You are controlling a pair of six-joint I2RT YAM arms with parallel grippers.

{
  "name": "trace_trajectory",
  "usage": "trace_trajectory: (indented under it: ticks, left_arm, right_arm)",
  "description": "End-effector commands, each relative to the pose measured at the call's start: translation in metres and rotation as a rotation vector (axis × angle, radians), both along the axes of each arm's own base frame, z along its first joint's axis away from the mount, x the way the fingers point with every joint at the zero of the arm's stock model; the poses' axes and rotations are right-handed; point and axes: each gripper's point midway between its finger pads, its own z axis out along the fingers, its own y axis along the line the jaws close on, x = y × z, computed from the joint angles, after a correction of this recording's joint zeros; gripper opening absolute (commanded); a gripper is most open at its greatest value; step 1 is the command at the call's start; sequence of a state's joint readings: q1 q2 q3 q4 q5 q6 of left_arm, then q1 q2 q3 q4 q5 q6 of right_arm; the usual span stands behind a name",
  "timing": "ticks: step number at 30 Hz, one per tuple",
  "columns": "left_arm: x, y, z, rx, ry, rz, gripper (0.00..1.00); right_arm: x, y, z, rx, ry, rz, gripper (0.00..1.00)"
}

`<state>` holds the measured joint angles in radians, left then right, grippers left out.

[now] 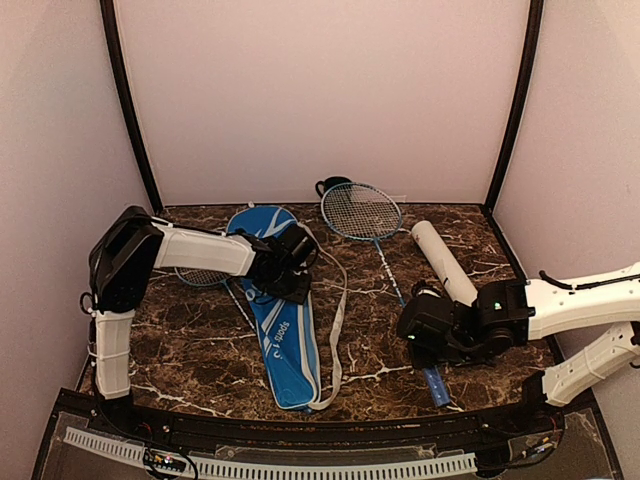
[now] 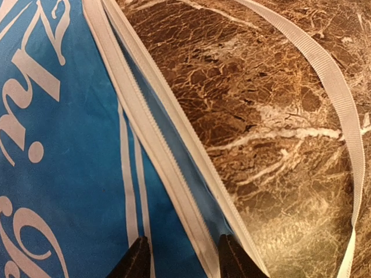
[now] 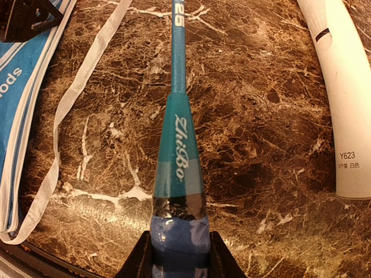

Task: Pack up the badminton gear
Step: Pick up the racket bag from the center of the board, then place the racket in the racket bag.

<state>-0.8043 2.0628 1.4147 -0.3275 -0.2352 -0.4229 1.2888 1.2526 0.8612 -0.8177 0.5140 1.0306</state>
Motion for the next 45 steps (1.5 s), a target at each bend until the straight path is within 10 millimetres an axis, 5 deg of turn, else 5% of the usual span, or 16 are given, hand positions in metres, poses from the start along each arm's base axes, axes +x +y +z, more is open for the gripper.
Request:
trace_trajectory:
  ticks: [1, 6, 13, 18, 25, 38, 45]
  left_arm:
    - [0.006, -0.003, -0.008, 0.024, 0.005, 0.003, 0.43]
    - [0.003, 0.012, -0.022, 0.11, 0.024, 0.027, 0.43]
    - [-0.007, 0.024, -0.027, 0.144, 0.056, 0.046, 0.15]
    - [-0.001, 0.013, 0.02, 0.03, -0.019, 0.062, 0.07]
    - [0.004, 0.025, 0.083, -0.041, -0.16, 0.101, 0.0]
    - [-0.008, 0.047, 0.099, -0.01, -0.194, 0.108, 0.0]
    - [-0.011, 0.047, 0.103, -0.022, -0.192, 0.095, 0.0]
  right_arm:
    - [0.007, 0.002, 0.007, 0.041, -0.045, -0.025, 0.0]
    - [0.008, 0.003, 0.009, 0.052, -0.051, -0.029, 0.0]
    - [0.008, 0.006, 0.011, 0.062, -0.054, -0.012, 0.0]
    - [0.0, 0.007, 0.008, 0.037, -0.023, 0.06, 0.0]
    - [-0.022, -0.007, -0.007, -0.055, 0.057, 0.116, 0.0]
    - [-0.073, 0.003, -0.011, -0.187, 0.093, 0.31, 0.0]
    - [-0.079, 0.017, -0.006, -0.245, 0.036, 0.345, 0.0]
